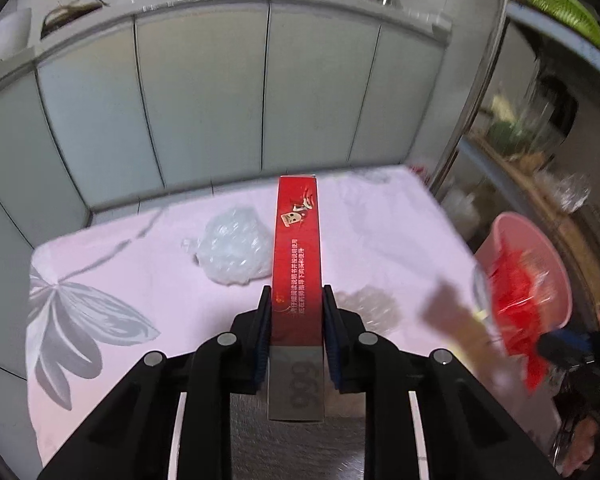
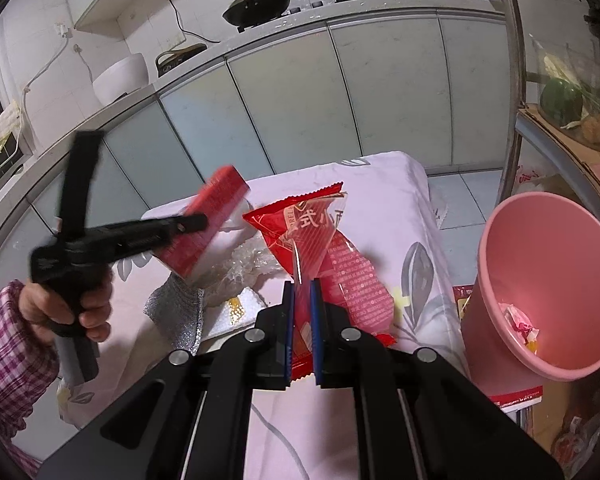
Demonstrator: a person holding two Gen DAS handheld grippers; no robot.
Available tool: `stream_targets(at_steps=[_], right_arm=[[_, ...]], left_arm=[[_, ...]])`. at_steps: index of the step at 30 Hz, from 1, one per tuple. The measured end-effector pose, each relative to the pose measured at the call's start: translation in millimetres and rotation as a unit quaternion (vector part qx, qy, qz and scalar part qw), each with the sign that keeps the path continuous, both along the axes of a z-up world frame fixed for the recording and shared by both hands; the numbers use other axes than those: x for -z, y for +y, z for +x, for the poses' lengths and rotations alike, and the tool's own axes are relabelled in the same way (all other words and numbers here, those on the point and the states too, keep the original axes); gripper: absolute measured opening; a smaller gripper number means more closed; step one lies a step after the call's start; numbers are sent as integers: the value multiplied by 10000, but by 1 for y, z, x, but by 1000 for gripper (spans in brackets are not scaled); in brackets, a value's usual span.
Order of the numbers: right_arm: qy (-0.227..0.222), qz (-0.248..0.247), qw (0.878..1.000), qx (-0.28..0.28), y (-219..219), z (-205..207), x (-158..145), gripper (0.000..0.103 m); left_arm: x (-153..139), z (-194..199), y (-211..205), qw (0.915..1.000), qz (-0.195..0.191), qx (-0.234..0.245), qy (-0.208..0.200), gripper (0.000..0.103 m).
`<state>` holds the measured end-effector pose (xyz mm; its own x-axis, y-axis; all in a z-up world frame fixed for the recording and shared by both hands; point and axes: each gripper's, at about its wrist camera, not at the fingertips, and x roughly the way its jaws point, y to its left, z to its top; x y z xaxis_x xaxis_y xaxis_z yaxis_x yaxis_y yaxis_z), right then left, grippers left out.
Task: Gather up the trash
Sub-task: 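Grasp the red box with the left gripper while the right grasps the red snack wrapper, then carry the red box and red wrapper with both grippers over the bucket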
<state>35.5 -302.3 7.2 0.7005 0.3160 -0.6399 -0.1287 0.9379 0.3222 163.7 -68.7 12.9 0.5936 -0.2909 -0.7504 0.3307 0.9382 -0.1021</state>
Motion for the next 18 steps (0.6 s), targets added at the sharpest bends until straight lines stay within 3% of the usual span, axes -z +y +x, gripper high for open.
stream_targets(at_steps=[9, 18], right_arm=[[-50, 54, 9999, 114, -12, -15, -1, 8], [-117, 113, 9984, 538, -50, -27, -2, 8]], left_arm=[[-38, -38, -23, 9979, -486, 207, -387, 22], [-42, -58, -80, 9949, -602, 654, -485, 22]])
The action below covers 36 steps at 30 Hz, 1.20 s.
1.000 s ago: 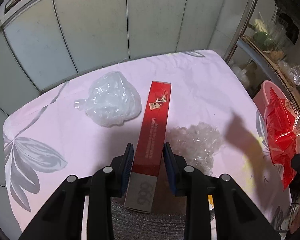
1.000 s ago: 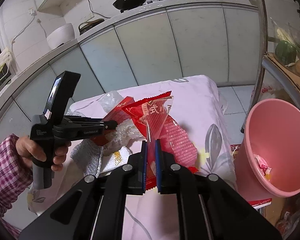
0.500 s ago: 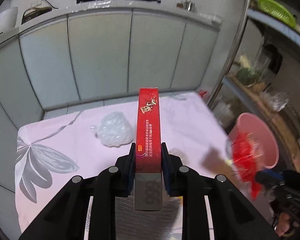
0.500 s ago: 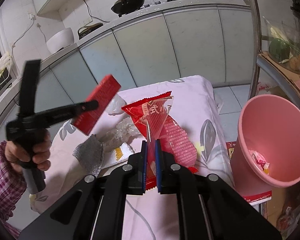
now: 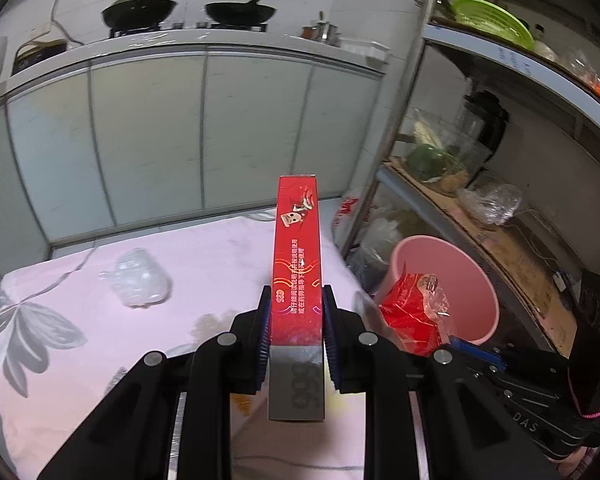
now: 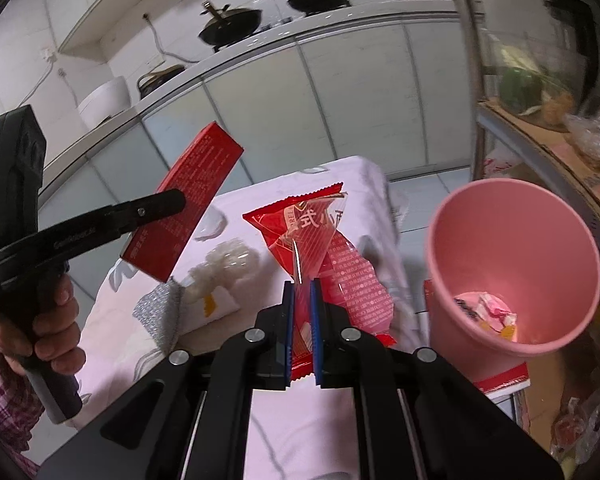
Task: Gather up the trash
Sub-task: 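Carry the red box and red wrapper with both grippers over the bucket, then open both grippers to drop the box and wrapper into the bucket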
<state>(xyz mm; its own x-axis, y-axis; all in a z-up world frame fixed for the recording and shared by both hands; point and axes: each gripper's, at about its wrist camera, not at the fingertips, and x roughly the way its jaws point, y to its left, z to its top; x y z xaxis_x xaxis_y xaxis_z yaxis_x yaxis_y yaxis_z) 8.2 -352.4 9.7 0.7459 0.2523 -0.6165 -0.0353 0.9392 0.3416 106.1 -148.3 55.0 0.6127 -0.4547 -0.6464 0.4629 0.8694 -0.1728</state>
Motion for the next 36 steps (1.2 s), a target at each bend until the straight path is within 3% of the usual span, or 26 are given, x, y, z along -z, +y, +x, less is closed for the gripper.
stream_targets(at_steps=[9, 19, 28, 36], right_arm=[[-17, 59, 9972, 741, -61, -8, 4, 8], [138, 75, 9895, 1438, -119, 0, 28, 8], [347, -90, 9851, 1681, -138, 12, 50, 8], [591, -140, 9796, 1916, -149, 21, 67, 8]], left_arm=[[5, -7, -67, 9991, -83, 410, -42, 22], [24, -4, -141, 9964, -61, 823, 168, 22], [48, -3, -194, 9930, 59, 1139, 306, 22], [77, 8, -227, 9907, 394, 1189, 525, 23]])
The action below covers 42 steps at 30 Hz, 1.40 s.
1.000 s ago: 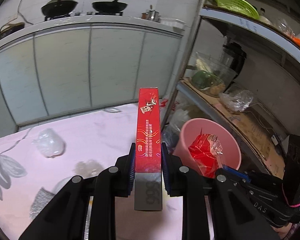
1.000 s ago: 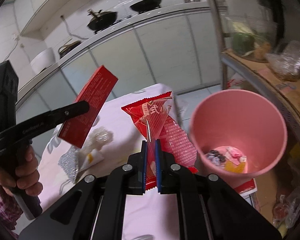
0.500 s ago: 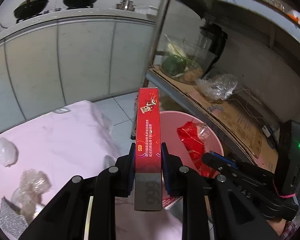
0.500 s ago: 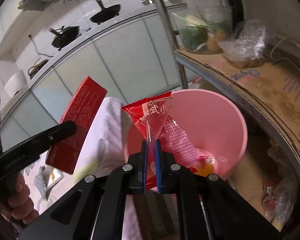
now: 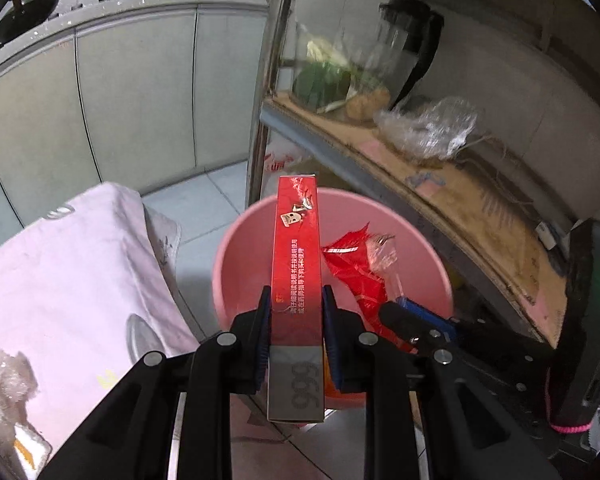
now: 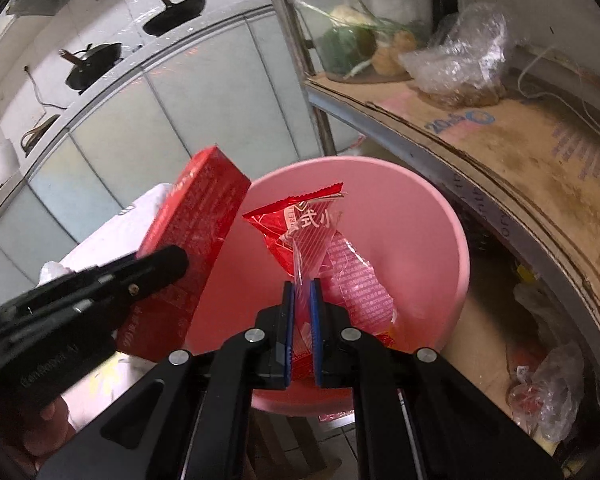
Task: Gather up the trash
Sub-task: 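Open both grippers to drop the box and wrapper into the bucket, then move both tools back over the bed toward the silver steel-wool pad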
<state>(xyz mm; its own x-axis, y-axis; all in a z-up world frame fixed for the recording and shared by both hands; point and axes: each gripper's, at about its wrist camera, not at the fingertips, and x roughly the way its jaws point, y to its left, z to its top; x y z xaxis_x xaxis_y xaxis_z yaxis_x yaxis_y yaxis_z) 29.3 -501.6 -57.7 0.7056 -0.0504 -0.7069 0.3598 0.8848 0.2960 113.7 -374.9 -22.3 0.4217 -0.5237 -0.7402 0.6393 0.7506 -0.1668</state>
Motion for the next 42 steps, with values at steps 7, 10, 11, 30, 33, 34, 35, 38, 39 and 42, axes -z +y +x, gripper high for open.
stream_targets(at_steps=[7, 10, 11, 30, 33, 34, 35, 38, 39, 42], right_arm=[[123, -38, 9999, 95, -3, 15, 12, 8], [151, -33, 9998, 131, -5, 18, 14, 8], [147, -32, 9998, 139, -5, 17, 15, 8], [203, -78, 9997, 122, 1, 4, 9, 31], [153, -108, 9998, 46, 8, -1, 2, 31], [125, -111, 9999, 12, 12, -3, -2, 31], [100, -129, 9999, -19, 15, -5, -5, 31], [20, -193, 9997, -123, 25, -13, -14, 31], [2, -198, 9997, -150, 27, -15, -17, 31], [-72, -229, 9994, -257, 38, -25, -26, 31]], left_arm=[[26, 12, -11, 9994, 225, -59, 249, 23], [30, 15, -12, 9993, 221, -53, 311, 23], [30, 15, -11, 9993, 196, -43, 329, 24], [9, 2, 10, 9993, 120, 51, 340, 29], [2, -2, 17, 9995, 101, 55, 292, 29], [-1, -4, 19, 9996, 87, 48, 274, 29], [-3, -6, 21, 9996, 82, 38, 260, 29], [-10, -12, 28, 9997, 41, 39, 222, 29], [-13, -16, 32, 9998, 24, 34, 208, 29], [-19, -22, 41, 9999, -3, 18, 166, 29]])
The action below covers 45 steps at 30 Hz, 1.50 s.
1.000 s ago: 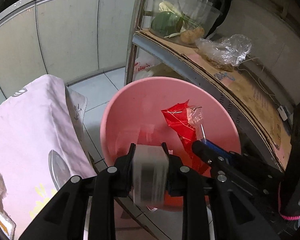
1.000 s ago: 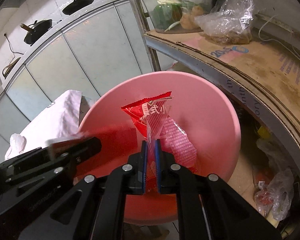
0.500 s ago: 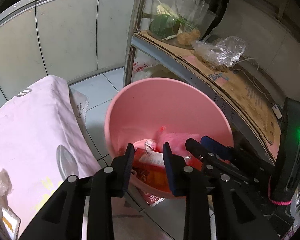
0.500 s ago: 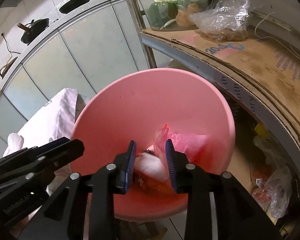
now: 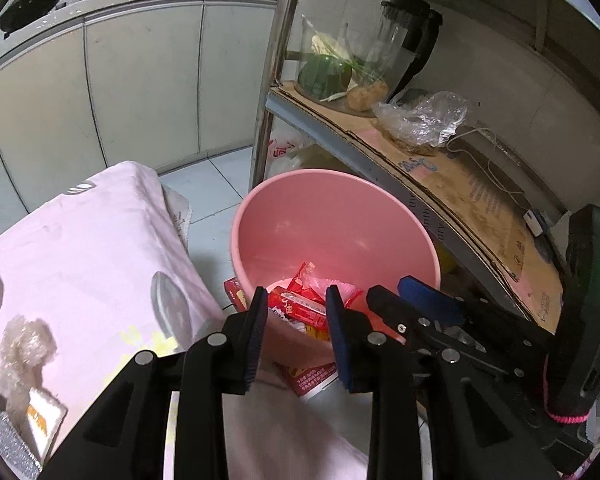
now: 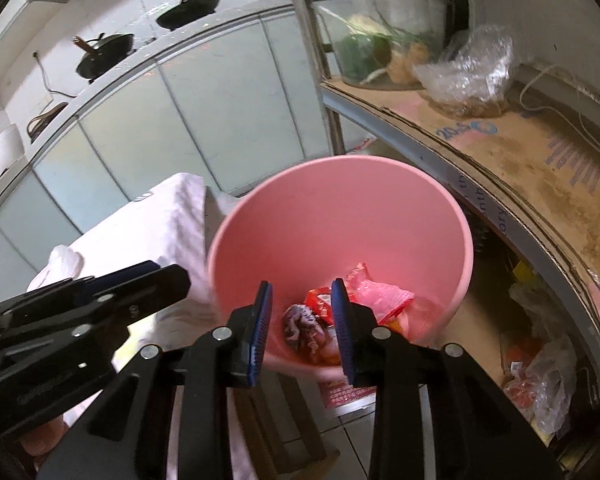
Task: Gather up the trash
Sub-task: 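Move both tools back over the bed toward the silver steel-wool pad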
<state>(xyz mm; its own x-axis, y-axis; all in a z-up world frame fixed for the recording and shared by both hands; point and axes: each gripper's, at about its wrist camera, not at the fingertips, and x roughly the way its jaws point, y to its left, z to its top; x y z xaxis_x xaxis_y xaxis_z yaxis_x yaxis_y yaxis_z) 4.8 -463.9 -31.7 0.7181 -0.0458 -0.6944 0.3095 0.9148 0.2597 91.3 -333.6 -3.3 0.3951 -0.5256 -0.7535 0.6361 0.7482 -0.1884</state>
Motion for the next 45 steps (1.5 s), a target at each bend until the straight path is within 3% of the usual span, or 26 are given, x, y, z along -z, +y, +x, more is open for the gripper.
stream_targets(at_steps=[13, 22, 35, 45], right_arm=[[-8, -85, 9982, -590, 54, -23, -15, 31], [72, -95, 9931, -1165, 102, -25, -15, 31], [63, -27, 9852, -1714, 148, -22, -12, 31], [182, 46, 9792, -2022, 170, -16, -3, 31]], left_arm=[[-14, -39, 55, 9995, 177, -8, -267, 29], [-16, -52, 113, 9988, 240, -300, -306, 29], [1, -55, 209, 9929, 360, -1124, -159, 29], [16, -51, 287, 9793, 341, -1994, -6, 29]])
